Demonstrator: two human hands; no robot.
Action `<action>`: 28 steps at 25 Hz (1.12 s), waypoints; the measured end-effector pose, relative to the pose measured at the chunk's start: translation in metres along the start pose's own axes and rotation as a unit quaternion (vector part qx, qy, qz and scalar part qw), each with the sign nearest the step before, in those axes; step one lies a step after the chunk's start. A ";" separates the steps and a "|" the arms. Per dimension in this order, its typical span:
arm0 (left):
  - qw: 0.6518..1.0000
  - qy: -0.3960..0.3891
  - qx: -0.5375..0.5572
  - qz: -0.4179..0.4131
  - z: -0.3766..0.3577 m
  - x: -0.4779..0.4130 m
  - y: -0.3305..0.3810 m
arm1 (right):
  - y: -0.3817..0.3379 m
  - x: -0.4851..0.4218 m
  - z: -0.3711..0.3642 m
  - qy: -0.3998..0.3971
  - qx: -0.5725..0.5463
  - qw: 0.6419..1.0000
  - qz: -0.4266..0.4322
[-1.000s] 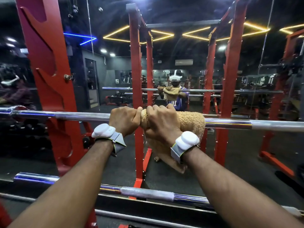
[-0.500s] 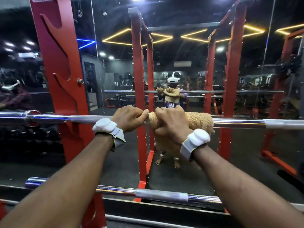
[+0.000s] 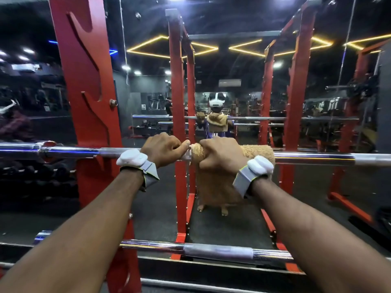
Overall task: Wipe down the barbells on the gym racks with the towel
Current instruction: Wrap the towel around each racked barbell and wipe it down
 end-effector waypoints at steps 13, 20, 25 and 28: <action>0.996 0.008 -0.047 0.072 0.011 0.017 -0.070 | -0.044 -0.025 -0.016 0.040 0.071 0.996 0.029; 0.994 0.020 -0.089 0.060 0.013 0.020 -0.059 | -0.055 -0.046 -0.001 -0.059 -0.082 0.994 -0.029; 0.992 0.059 -0.093 0.062 0.011 0.024 -0.060 | -0.087 -0.051 -0.025 0.088 0.074 0.993 -0.003; 0.993 0.063 -0.082 0.059 0.009 0.024 -0.063 | -0.089 -0.056 -0.025 0.101 0.037 0.994 -0.006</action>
Point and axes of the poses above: each hand's wrist, its own x-axis away from the middle knuckle, its own z-axis out of the back of the hand, y = z × x, the point moved 2 cm from there along -x, towards the middle knuckle, and after that the axes turned 7 degrees about z, right-handed, at the moved point
